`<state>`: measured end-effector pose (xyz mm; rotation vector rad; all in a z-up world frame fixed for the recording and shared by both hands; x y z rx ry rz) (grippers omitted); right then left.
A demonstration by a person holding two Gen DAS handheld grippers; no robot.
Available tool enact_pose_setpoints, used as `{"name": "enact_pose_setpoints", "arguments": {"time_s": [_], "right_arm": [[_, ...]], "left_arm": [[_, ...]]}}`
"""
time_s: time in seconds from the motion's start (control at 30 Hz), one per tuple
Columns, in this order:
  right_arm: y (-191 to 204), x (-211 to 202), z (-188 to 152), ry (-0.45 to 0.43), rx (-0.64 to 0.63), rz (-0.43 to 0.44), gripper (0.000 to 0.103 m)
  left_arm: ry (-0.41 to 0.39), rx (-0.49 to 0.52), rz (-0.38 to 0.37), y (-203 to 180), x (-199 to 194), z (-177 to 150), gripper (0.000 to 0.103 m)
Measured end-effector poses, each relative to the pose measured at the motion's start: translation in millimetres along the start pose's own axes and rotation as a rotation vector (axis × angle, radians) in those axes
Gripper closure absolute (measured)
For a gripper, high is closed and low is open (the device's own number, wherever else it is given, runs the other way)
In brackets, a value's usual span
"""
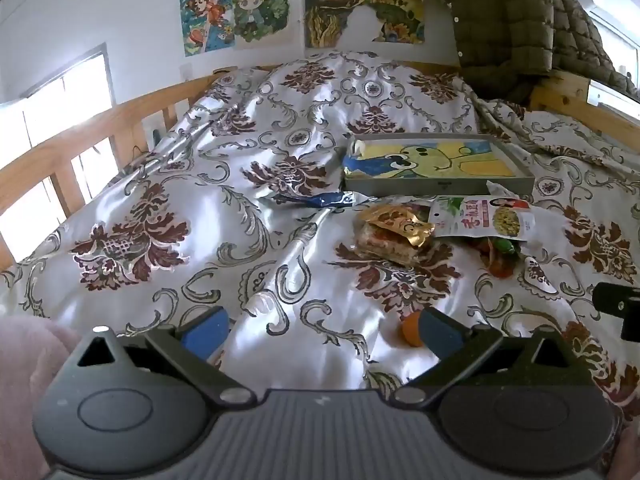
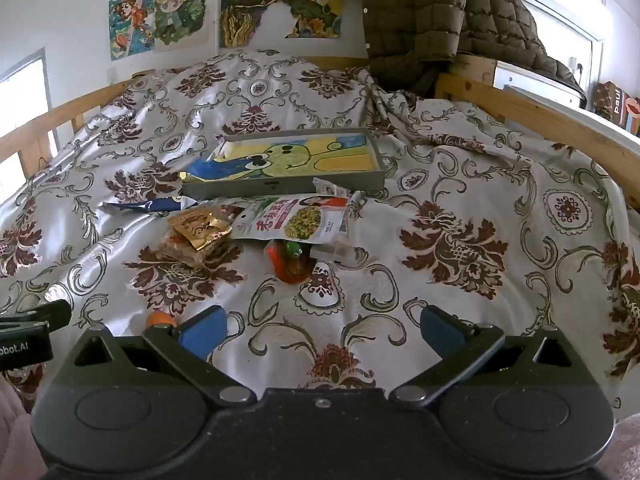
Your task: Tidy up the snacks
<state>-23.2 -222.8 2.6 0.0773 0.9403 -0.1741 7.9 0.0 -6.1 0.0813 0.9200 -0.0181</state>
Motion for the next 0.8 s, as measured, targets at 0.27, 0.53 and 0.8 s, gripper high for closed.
{"name": "enact_pose_setpoints", "arguments": {"time_s": [0.27,0.53,0.8], "right_arm": [[0.3,0.1,0.1,0.000,-0.002,-0.003,0.001],[0.2,0.1,0.1,0.000,-0.002,-0.004,0.001],[0.3,0.3,0.1,0.001,-0.003,-0.004,0.001]], "left_arm": [[-0.002,0.004,0.001,1.4,0.1,0.2,0.000],[-0.001,0.002,0.004,0.0,0.0,0.0,0.000],[-0.001,0.003,0.005,-0.1,0.1,0.0,0.000]]}}
Point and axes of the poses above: each gripper's, at about its wrist camera, not at the fingertips, and x roughly the way its jaws point, y to its left, z to its top, the point moved 1 cm from there along x, roughly the way its jaws point, and after that the axes turned 15 degrees about y, right-handed, at the moved point
